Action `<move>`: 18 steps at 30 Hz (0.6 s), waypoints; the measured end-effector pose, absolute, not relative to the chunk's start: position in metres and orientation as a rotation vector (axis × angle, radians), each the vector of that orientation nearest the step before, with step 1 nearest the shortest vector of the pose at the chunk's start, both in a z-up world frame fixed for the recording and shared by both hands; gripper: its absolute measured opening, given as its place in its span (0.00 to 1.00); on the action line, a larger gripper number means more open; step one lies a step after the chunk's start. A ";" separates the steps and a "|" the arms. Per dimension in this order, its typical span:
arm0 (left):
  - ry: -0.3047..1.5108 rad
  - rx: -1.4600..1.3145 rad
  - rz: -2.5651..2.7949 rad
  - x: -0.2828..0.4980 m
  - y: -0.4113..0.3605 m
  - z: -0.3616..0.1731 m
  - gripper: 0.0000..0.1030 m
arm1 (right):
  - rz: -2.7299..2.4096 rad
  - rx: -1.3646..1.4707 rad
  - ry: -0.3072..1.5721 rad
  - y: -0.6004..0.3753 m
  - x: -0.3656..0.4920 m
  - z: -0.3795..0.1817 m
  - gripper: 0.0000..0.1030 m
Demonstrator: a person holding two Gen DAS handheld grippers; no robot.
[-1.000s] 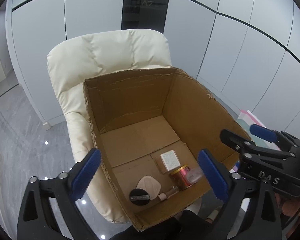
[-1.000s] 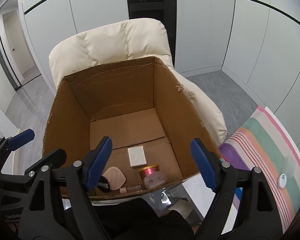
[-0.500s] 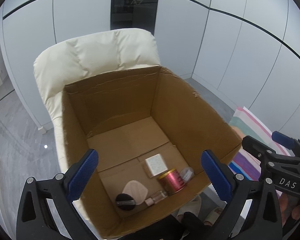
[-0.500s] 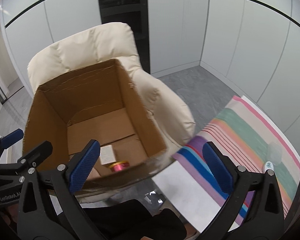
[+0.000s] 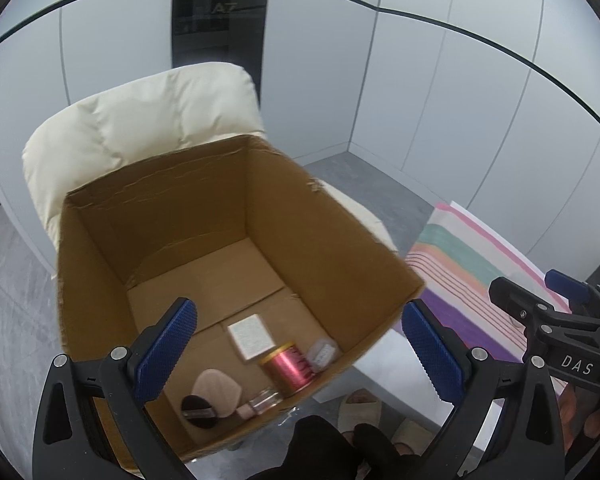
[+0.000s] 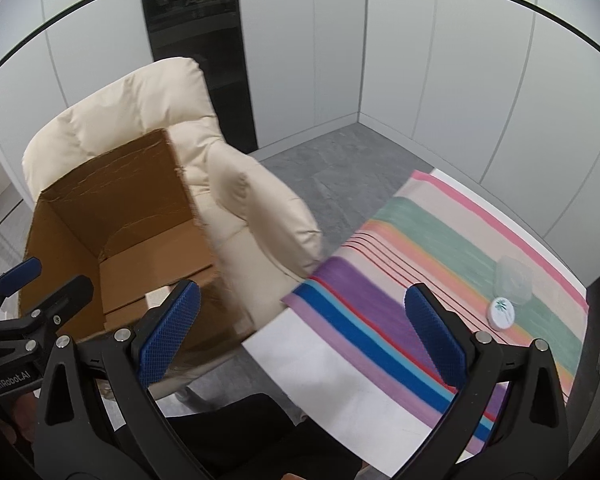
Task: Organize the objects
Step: 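Move both tools back from the box to the striped table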
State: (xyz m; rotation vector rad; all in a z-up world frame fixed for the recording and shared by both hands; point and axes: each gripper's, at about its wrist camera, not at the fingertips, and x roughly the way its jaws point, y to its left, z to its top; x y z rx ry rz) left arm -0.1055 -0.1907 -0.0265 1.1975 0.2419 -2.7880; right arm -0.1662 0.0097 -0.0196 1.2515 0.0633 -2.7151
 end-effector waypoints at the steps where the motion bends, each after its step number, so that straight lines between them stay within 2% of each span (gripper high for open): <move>1: 0.242 1.199 -2.793 -0.107 -0.186 -0.026 1.00 | -2.722 1.256 0.060 0.014 -0.166 -0.020 1.00; 18: 0.159 1.253 -2.899 -0.128 -0.105 -0.025 0.99 | -2.862 1.312 -0.071 0.106 -0.148 -0.019 1.00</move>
